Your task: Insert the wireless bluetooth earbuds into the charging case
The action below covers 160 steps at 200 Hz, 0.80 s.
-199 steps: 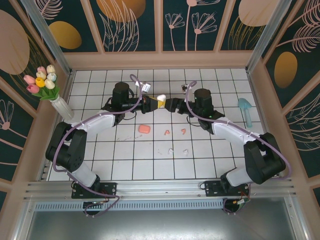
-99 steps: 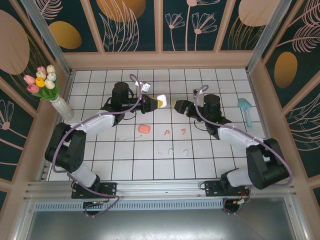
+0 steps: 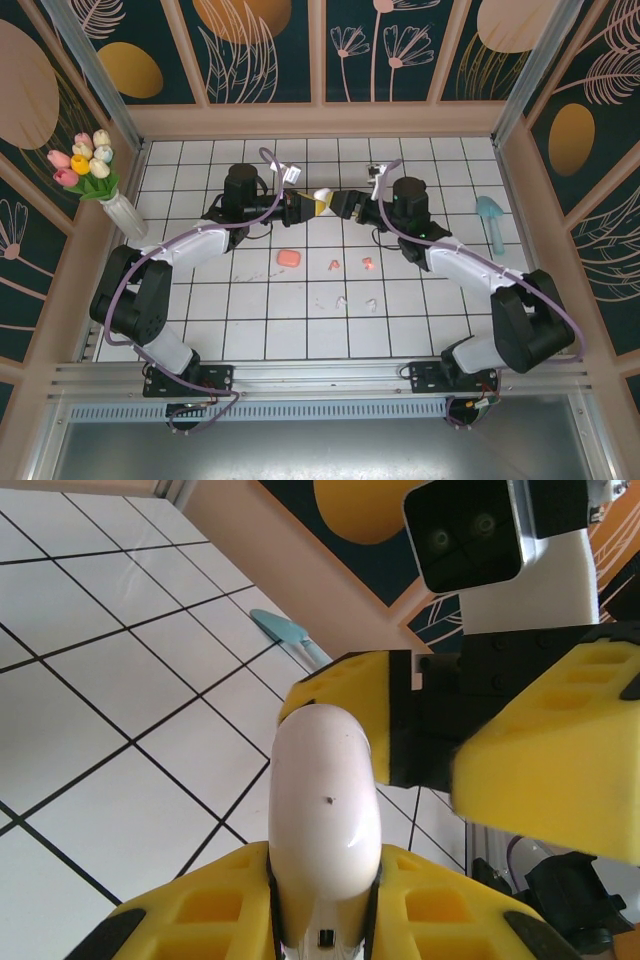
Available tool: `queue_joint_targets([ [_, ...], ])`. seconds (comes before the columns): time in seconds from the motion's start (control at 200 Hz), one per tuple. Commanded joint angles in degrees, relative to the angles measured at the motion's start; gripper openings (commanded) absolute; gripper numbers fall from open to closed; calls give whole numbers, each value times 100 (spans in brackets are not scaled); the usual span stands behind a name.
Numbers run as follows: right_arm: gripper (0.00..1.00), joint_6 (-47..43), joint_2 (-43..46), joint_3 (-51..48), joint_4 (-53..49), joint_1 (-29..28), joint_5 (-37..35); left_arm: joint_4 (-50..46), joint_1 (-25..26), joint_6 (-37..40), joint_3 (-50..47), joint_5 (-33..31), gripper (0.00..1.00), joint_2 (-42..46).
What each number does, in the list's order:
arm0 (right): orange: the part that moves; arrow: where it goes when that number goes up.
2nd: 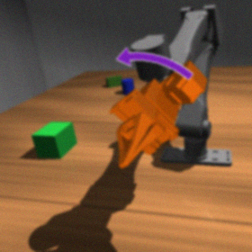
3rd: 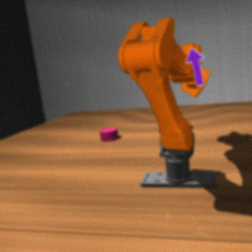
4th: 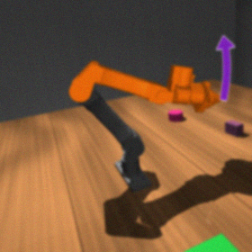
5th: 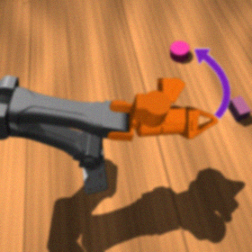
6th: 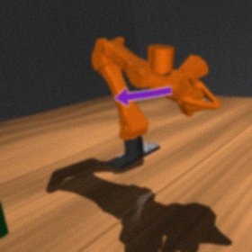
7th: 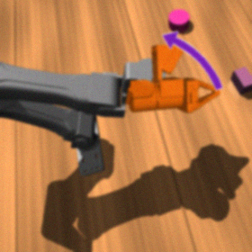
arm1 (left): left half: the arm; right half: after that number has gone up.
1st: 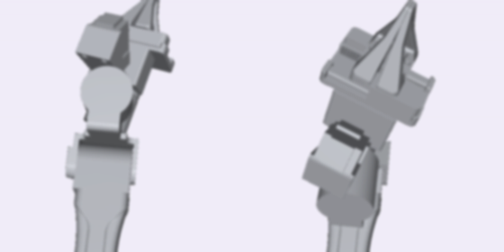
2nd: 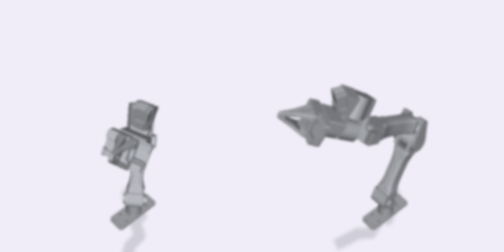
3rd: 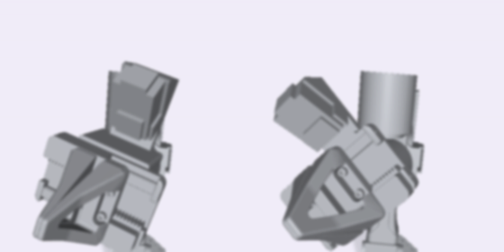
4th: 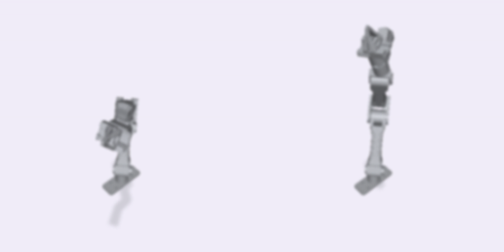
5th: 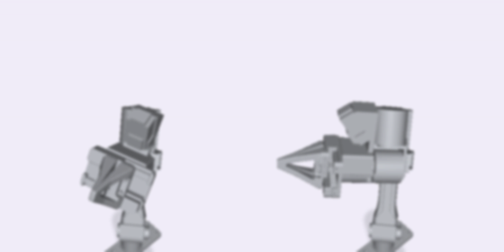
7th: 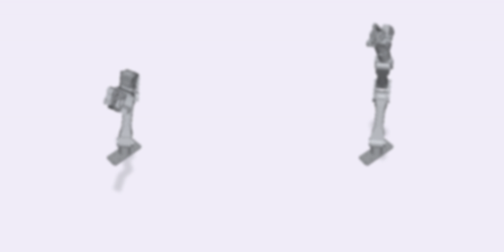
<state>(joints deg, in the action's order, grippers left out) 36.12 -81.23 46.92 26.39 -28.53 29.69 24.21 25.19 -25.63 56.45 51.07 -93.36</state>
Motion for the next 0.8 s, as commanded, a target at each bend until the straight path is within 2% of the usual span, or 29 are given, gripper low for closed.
queue_joint_targets([
  [0.0,72,-131,-183,225,127,-26,4,182,3,-39,172,184,0,121],
  [0.41,67,100,-516,-181,468,345,-12,172,1,-83,199,248,0,344],
  [0.671,66,253,-683,-168,669,343,104,207,11,-117,175,250,0,346],
  [0.796,66,376,-469,-240,727,352,173,249,6,-118,135,174,0,336],
])
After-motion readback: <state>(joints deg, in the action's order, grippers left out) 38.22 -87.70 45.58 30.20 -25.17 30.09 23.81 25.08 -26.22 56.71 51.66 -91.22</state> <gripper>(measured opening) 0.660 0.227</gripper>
